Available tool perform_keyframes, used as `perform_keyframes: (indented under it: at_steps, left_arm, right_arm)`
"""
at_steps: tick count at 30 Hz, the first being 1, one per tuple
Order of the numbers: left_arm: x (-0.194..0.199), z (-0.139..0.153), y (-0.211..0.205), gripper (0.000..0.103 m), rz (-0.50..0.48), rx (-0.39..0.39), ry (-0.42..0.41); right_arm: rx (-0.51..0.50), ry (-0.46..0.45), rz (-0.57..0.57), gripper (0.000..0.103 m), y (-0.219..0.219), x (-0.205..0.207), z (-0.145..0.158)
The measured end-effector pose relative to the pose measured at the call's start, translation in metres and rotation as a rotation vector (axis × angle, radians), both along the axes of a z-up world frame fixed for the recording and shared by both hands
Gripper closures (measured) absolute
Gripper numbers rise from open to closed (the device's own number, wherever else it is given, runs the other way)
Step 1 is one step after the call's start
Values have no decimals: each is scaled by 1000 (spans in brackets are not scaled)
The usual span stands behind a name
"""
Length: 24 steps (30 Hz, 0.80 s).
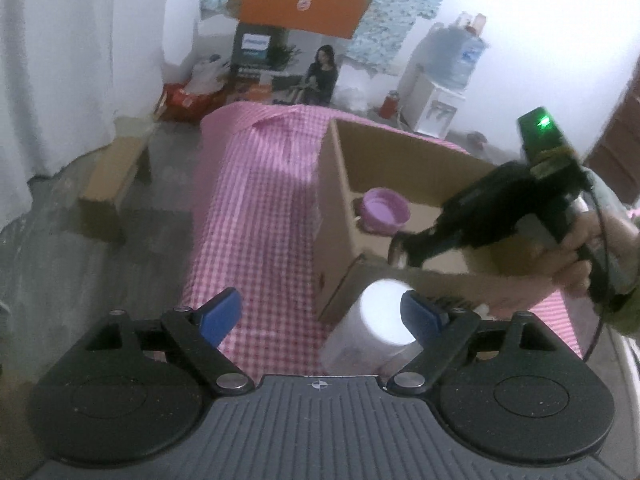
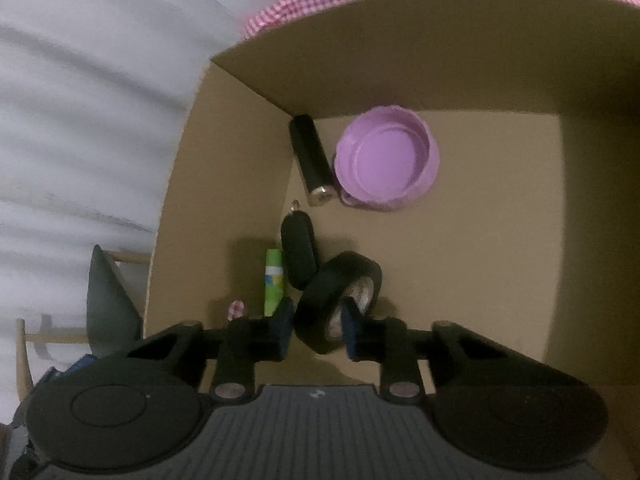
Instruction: Organize rigid objects
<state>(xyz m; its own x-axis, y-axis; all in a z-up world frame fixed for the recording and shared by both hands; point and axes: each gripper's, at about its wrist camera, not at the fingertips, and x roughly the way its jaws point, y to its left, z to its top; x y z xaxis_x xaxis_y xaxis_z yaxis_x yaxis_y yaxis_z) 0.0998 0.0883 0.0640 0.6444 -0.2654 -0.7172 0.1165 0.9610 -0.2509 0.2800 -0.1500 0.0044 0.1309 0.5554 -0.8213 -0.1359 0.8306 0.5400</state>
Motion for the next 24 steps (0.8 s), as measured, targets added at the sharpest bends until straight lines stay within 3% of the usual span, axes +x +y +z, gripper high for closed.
perform_keyframes:
  at_steps: [6, 15, 24]
  left_arm:
    - [-6, -11, 15, 16, 37, -16, 19]
    - [-19, -15, 17, 16, 40, 7, -1]
    - [-33, -13, -4, 16, -36, 33, -42]
  right_arm:
    - [34, -41, 3, 83, 4, 10, 3]
    - [136, 47, -67, 83, -16, 25, -17]
    - [-46, 86, -91, 78, -32, 22, -31]
